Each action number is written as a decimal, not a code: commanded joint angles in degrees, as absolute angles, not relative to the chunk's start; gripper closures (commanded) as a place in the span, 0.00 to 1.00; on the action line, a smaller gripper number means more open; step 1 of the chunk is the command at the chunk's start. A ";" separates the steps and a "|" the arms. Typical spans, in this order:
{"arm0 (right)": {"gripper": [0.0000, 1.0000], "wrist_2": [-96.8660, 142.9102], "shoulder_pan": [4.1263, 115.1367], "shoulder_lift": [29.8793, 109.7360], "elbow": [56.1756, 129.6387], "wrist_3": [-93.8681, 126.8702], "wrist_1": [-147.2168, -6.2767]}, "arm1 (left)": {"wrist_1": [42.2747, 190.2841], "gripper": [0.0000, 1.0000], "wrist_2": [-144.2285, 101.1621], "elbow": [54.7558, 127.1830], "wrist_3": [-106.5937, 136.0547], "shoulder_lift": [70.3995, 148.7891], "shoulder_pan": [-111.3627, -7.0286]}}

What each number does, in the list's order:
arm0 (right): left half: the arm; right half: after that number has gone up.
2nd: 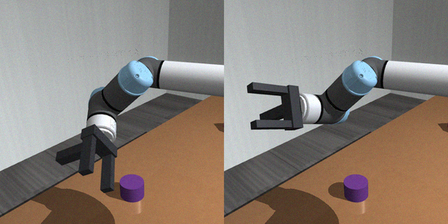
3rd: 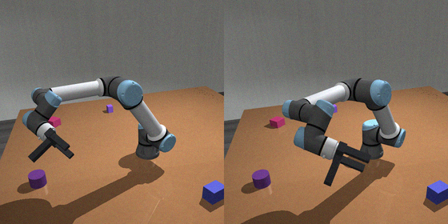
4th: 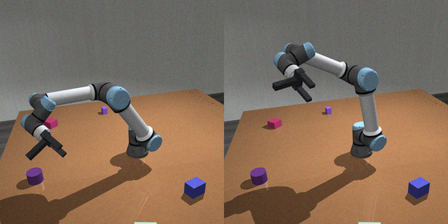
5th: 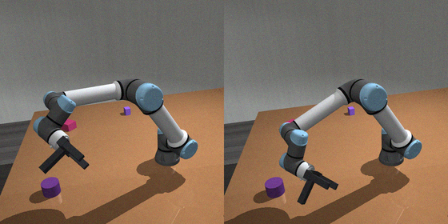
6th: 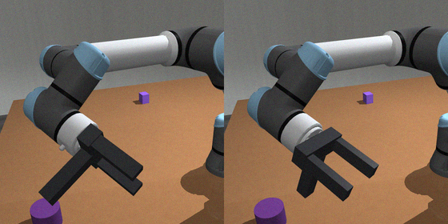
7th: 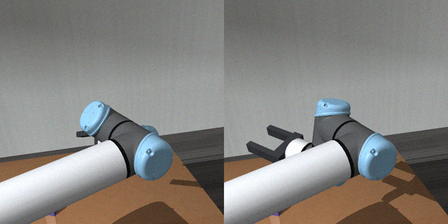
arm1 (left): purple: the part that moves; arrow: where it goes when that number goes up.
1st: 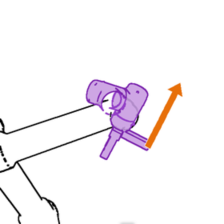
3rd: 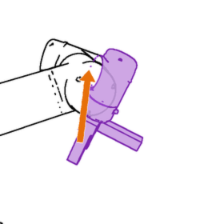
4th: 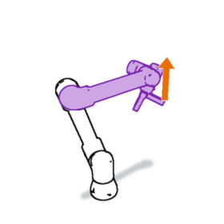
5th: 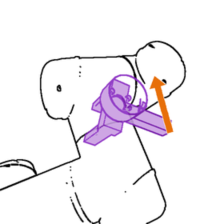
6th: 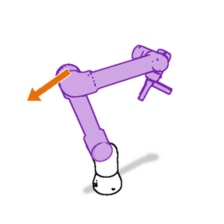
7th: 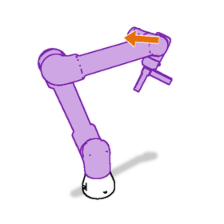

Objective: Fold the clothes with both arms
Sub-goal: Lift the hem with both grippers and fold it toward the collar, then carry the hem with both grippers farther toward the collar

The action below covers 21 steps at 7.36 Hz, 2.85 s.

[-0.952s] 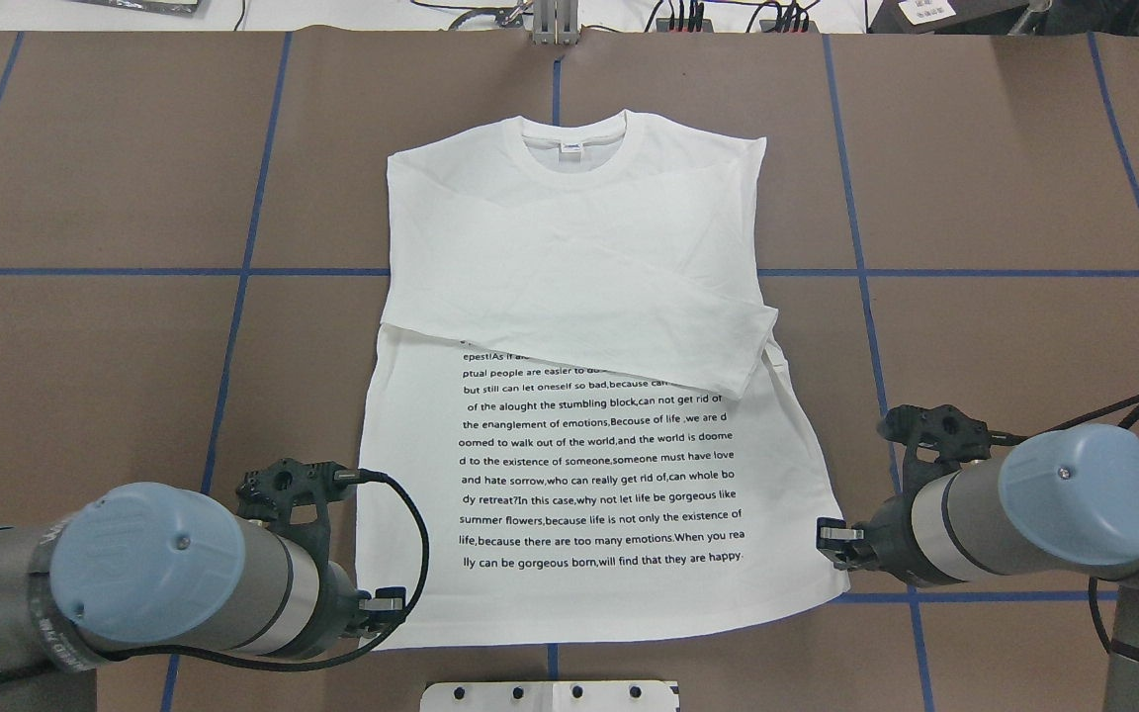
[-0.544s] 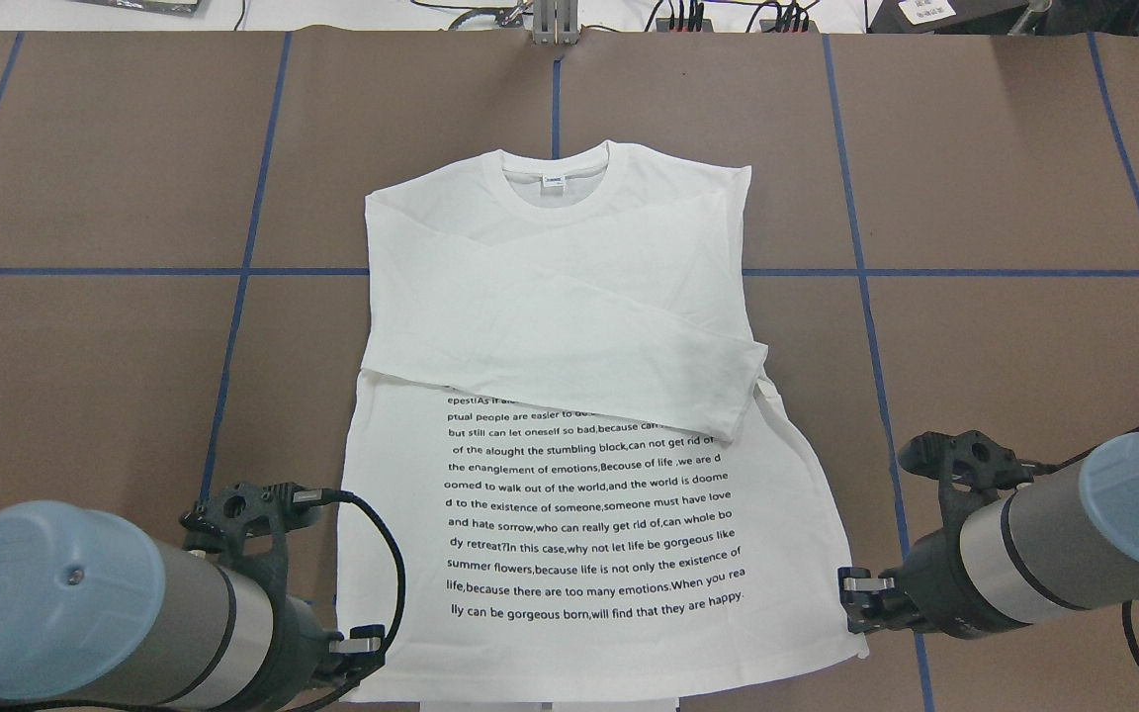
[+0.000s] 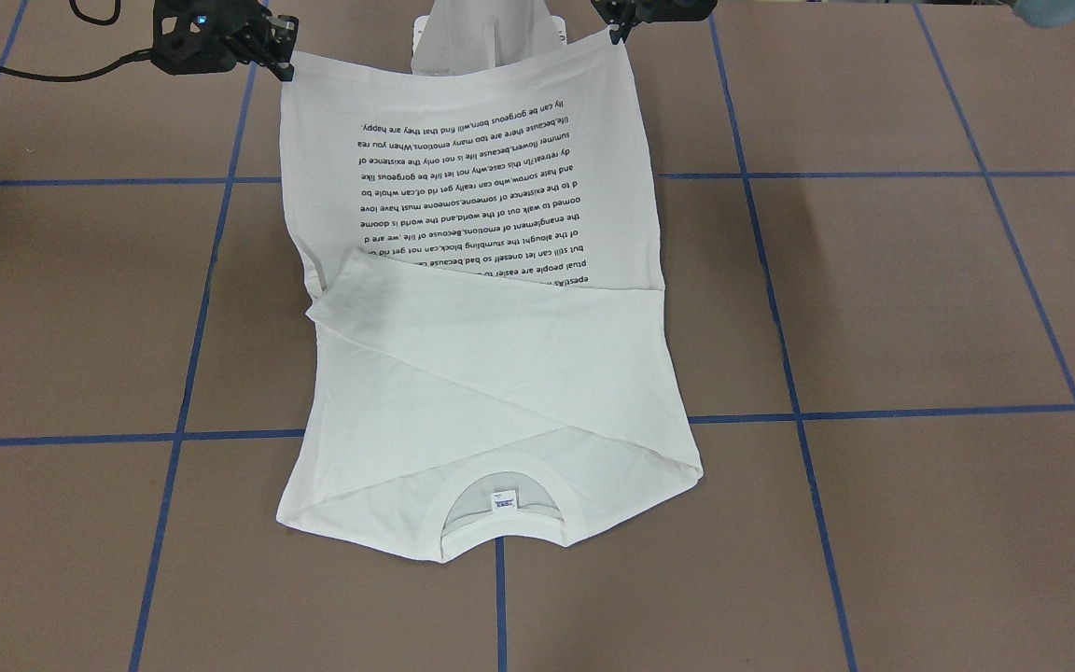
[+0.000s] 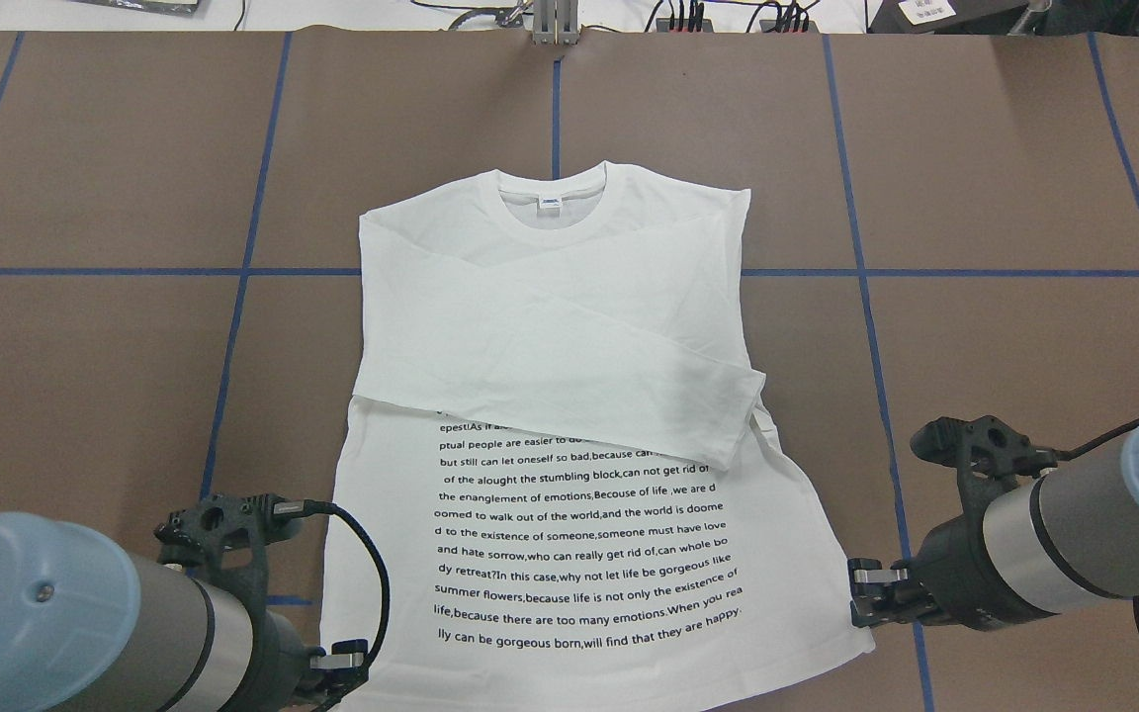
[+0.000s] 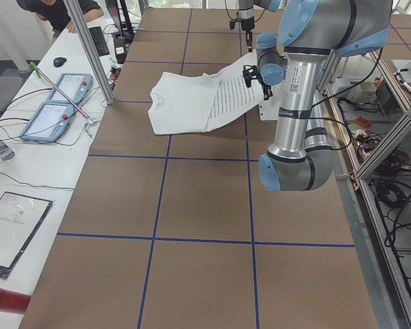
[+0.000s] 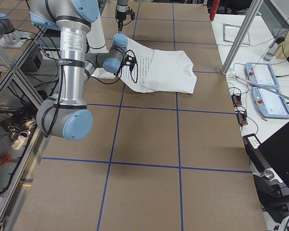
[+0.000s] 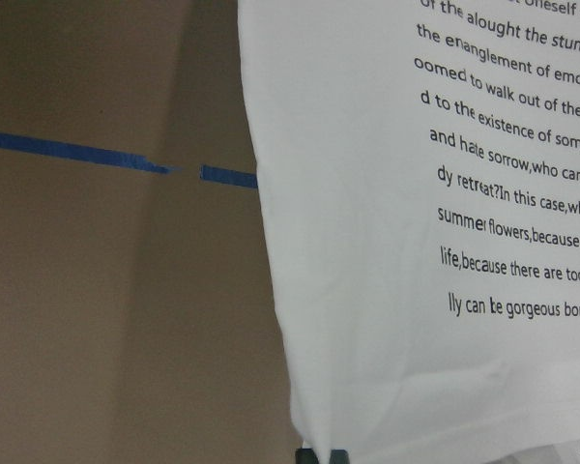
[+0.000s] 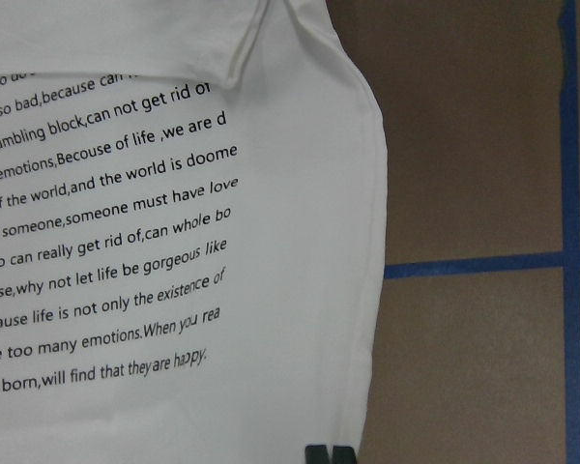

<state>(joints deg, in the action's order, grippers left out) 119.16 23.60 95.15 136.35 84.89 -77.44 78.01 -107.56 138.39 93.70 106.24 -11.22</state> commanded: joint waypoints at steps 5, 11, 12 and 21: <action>1.00 126.11 44.96 79.32 122.73 78.23 -77.52 | 78.31 1.00 -113.55 130.89 80.63 110.38 -34.69; 1.00 126.12 54.31 59.80 98.13 74.00 -77.34 | 93.30 1.00 -113.64 107.27 77.08 117.51 -46.39; 1.00 126.21 55.01 57.68 94.78 74.00 -77.26 | 99.60 1.00 -113.64 101.83 77.08 117.60 -47.28; 1.00 126.30 55.63 48.60 72.86 69.00 -71.54 | 119.26 1.00 -113.38 75.50 77.43 126.30 -50.10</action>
